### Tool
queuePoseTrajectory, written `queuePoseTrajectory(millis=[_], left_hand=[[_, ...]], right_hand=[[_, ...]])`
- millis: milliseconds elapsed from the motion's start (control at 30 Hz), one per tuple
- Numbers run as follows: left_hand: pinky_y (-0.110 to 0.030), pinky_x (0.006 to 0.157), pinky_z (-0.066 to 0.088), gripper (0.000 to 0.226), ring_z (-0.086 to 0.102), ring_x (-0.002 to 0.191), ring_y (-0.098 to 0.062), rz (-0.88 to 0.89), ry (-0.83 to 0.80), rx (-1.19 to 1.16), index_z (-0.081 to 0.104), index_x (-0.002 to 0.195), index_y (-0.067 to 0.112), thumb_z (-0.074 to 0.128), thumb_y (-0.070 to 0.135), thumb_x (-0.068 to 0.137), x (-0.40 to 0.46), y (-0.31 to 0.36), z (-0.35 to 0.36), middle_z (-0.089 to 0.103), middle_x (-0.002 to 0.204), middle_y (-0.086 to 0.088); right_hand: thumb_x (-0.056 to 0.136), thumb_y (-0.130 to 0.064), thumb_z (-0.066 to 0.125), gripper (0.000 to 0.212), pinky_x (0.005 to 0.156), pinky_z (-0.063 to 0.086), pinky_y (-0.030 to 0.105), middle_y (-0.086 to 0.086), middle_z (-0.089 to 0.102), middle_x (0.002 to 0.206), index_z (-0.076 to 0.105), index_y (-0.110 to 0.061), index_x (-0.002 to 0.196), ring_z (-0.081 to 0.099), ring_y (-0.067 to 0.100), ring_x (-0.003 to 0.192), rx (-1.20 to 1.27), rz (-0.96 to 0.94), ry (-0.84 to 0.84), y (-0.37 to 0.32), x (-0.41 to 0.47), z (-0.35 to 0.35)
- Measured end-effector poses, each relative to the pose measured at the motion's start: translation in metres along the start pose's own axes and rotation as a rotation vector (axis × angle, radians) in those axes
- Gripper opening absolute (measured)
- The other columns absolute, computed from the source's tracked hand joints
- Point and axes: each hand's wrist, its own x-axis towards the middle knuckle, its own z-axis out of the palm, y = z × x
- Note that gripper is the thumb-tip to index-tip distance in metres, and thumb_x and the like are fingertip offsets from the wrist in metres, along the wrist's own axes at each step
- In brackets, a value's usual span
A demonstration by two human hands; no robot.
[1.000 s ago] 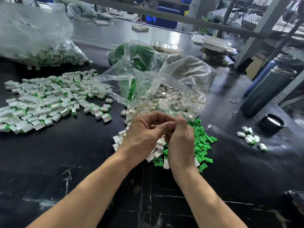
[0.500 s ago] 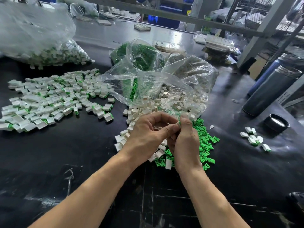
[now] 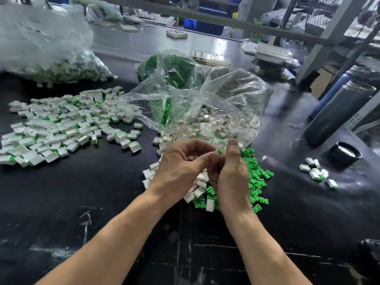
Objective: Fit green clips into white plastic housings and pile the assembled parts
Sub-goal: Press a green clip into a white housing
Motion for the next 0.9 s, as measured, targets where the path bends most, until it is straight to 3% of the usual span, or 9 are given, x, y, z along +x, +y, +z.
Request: queuePoseTrajectory(millis=[67,167,333,467,667,900], left_hand=[[-0.028,0.077,0.057,0.01,0.071,0.083,-0.016,-0.004,0.031,0.024,0.077,0.095,0.015,0.08,0.02,0.086,0.001,0.002,-0.004,0.078,0.089,-0.003],[-0.018,0.067,0.054,0.007,0.067,0.072,-0.006,0.005,0.064,0.048,0.076,0.093,0.016,0.079,0.017,0.087,0.003,0.004,-0.009,0.077,0.082,0.003],[-0.01,0.062,0.048,0.006,0.064,0.064,0.005,0.039,0.059,0.089,0.076,0.093,0.012,0.078,0.01,0.087,0.004,0.004,-0.013,0.073,0.073,0.013],[-0.01,0.063,0.048,0.008,0.064,0.065,0.005,0.043,0.06,0.126,0.076,0.094,0.013,0.078,0.012,0.087,0.003,0.003,-0.013,0.074,0.075,0.013],[-0.011,0.063,0.049,0.008,0.064,0.066,0.004,0.042,0.069,0.148,0.076,0.093,0.015,0.079,0.011,0.087,0.005,0.001,-0.013,0.074,0.075,0.012],[-0.012,0.073,0.054,0.013,0.073,0.083,-0.002,0.071,0.041,0.214,0.075,0.096,0.02,0.08,0.012,0.086,0.004,0.002,-0.015,0.077,0.088,0.012]], right_hand=[[0.107,-0.055,0.039,0.061,0.05,0.035,0.022,-0.007,0.051,0.054,0.063,-0.019,0.064,0.043,0.007,0.048,-0.077,-0.067,0.021,-0.001,0.003,-0.008],[0.101,-0.043,0.058,0.033,0.06,0.039,0.032,-0.001,0.064,0.072,0.07,-0.018,0.084,0.052,0.009,0.061,-0.1,-0.153,0.012,-0.005,0.007,-0.017],[0.095,-0.028,0.073,0.007,0.063,0.047,0.021,-0.004,0.072,0.079,0.074,-0.022,0.091,0.061,0.006,0.069,-0.194,-0.219,-0.076,-0.006,0.009,-0.02],[0.097,-0.022,0.073,0.006,0.065,0.049,0.018,-0.004,0.072,0.08,0.074,-0.021,0.091,0.064,0.006,0.071,-0.236,-0.21,-0.068,-0.005,0.009,-0.023],[0.098,-0.021,0.071,0.009,0.069,0.054,0.025,-0.004,0.073,0.08,0.072,-0.019,0.089,0.067,0.009,0.074,-0.257,-0.177,-0.037,-0.003,0.011,-0.02],[0.097,-0.026,0.073,0.011,0.063,0.051,0.022,-0.008,0.072,0.075,0.074,-0.021,0.087,0.064,0.006,0.067,-0.259,-0.127,-0.004,-0.003,0.011,-0.021]])
